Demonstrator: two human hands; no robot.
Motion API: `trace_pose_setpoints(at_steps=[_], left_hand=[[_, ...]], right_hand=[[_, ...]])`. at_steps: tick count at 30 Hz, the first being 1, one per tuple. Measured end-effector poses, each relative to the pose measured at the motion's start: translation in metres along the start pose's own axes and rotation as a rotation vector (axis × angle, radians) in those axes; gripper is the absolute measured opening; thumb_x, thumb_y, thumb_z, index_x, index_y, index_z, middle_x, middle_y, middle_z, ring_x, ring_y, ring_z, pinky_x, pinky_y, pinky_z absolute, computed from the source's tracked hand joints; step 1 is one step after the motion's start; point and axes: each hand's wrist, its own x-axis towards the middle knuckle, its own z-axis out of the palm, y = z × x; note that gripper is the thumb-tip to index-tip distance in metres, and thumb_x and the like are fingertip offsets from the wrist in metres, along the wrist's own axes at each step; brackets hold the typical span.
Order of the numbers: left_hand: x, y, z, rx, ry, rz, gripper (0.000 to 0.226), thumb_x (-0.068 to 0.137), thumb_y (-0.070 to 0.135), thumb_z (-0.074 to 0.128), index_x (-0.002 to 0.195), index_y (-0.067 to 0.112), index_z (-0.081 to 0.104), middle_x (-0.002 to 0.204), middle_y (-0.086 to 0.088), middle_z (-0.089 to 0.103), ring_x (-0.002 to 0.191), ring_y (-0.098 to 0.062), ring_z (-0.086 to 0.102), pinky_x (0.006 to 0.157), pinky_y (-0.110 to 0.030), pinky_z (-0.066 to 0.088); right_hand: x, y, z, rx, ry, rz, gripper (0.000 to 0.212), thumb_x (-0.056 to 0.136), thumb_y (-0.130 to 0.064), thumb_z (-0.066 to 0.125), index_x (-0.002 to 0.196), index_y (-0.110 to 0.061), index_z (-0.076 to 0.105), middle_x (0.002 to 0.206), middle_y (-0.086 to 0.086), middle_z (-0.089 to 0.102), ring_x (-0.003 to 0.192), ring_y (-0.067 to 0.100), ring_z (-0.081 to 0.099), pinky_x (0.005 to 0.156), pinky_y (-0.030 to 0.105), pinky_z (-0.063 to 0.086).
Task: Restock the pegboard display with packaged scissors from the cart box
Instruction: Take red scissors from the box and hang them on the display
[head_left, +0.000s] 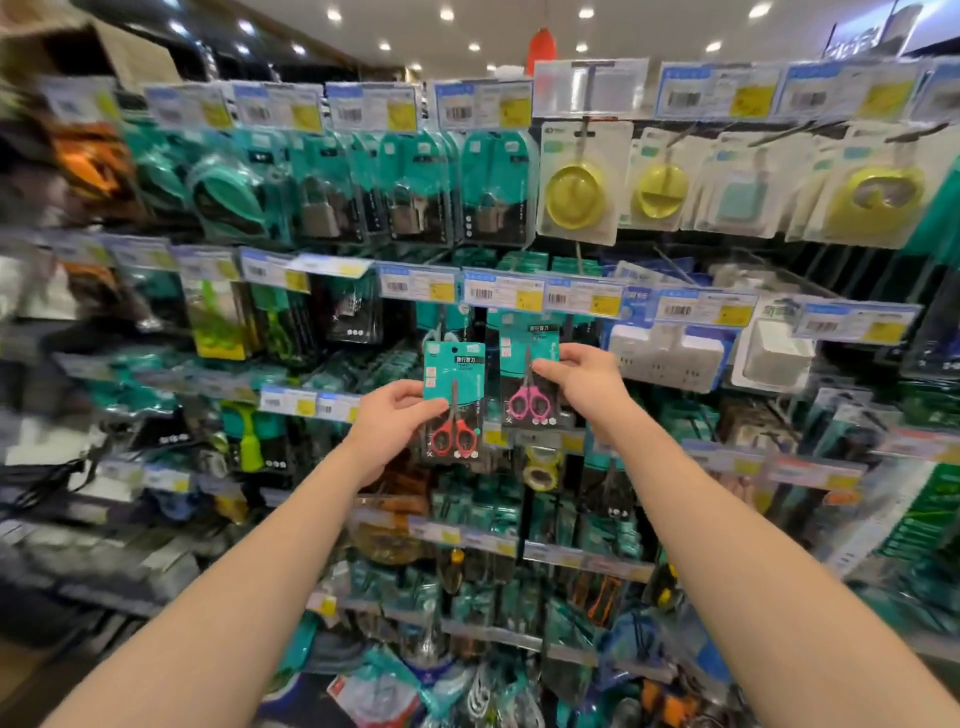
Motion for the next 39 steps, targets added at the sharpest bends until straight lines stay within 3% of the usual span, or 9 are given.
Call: trace_pose_setpoints(at_steps=[4,11,13,17,23,27,29,35,39], left_hand=[[-0.002,0.005,-0.008,-0.022,0.050,-0.019,0.020,0.090,0.022,0.079,0.109,0.017,0.072,0.103,-0.002,0.079,0.089,-0.013,0.074,0.064,-0.019,0.050],[-0.009,0.001,-0.006,-0.037,0.080,-0.050,0.019,0.090,0.022,0.080,0.107,0.021,0.073,0.101,0.000,0.080,0.088,-0.014,0.076,0.071,-0.027,0.055],[-0.009,-0.002,-0.006,-0.044,0.053,-0.058,0.020,0.090,0.023,0.080,0.108,0.020,0.073,0.103,0.000,0.080,0.093,-0.016,0.077,0.075,-0.029,0.057],[0.000,-0.001,-0.012,-0.016,0.011,-0.023,0.023,0.090,0.024,0.079,0.111,0.018,0.072,0.105,-0.001,0.079,0.071,-0.002,0.070,0.060,-0.016,0.049],[0.017,0.008,-0.028,-0.009,-0.048,0.039,0.025,0.090,0.023,0.080,0.113,0.017,0.073,0.104,-0.001,0.080,0.090,-0.012,0.075,0.068,-0.023,0.053],[0.021,0.011,-0.035,-0.009,-0.090,0.071,0.023,0.091,0.018,0.078,0.113,0.013,0.073,0.098,-0.001,0.079,0.071,-0.001,0.070,0.057,-0.014,0.048],[0.023,0.011,-0.039,-0.001,-0.097,0.083,0.021,0.091,0.017,0.078,0.111,0.013,0.073,0.096,-0.001,0.079,0.065,0.002,0.067,0.053,-0.013,0.046],[0.027,0.012,-0.048,0.007,-0.130,0.091,0.022,0.091,0.021,0.078,0.112,0.015,0.072,0.101,-0.001,0.079,0.077,-0.002,0.073,0.058,-0.013,0.049],[0.028,0.014,-0.048,0.007,-0.152,0.119,0.024,0.092,0.020,0.078,0.114,0.013,0.072,0.102,-0.002,0.079,0.075,0.000,0.073,0.058,-0.013,0.050]], right_hand=[[0.011,-0.001,0.013,0.023,-0.043,-0.025,0.029,0.093,-0.023,0.076,0.119,-0.011,0.073,0.112,0.004,0.077,0.102,0.023,0.073,0.094,0.043,0.059],[0.023,-0.014,0.013,0.029,-0.054,-0.056,0.069,0.090,-0.032,0.078,0.148,-0.005,0.051,0.145,0.005,0.058,0.131,0.025,0.057,0.112,0.045,0.046],[0.020,-0.013,0.015,0.023,-0.046,-0.050,0.069,0.088,-0.035,0.080,0.146,-0.008,0.055,0.141,0.005,0.062,0.127,0.025,0.061,0.110,0.047,0.048],[0.011,-0.015,0.024,0.052,-0.014,-0.040,0.072,0.090,-0.029,0.079,0.150,-0.007,0.048,0.139,0.003,0.059,0.124,0.023,0.061,0.110,0.043,0.049],[0.012,-0.008,0.028,0.079,0.039,-0.039,0.079,0.071,-0.051,0.086,0.138,-0.015,0.062,0.129,0.003,0.071,0.110,0.022,0.072,0.097,0.045,0.058],[-0.002,-0.020,0.040,0.042,0.037,-0.048,0.018,0.093,-0.024,0.075,0.111,-0.020,0.075,0.109,-0.002,0.079,0.100,0.016,0.074,0.077,0.026,0.052],[-0.002,-0.018,0.043,0.059,0.054,-0.058,0.013,0.095,-0.021,0.073,0.108,-0.020,0.074,0.107,-0.003,0.079,0.098,0.013,0.074,0.074,0.024,0.050],[-0.001,-0.020,0.049,0.137,0.128,-0.044,0.069,0.091,-0.029,0.078,0.149,-0.007,0.048,0.133,0.010,0.067,0.109,0.024,0.071,0.091,0.039,0.058],[0.003,-0.019,0.049,0.159,0.164,-0.070,0.073,0.092,-0.030,0.077,0.153,-0.005,0.043,0.138,0.009,0.063,0.113,0.024,0.067,0.096,0.038,0.054]])
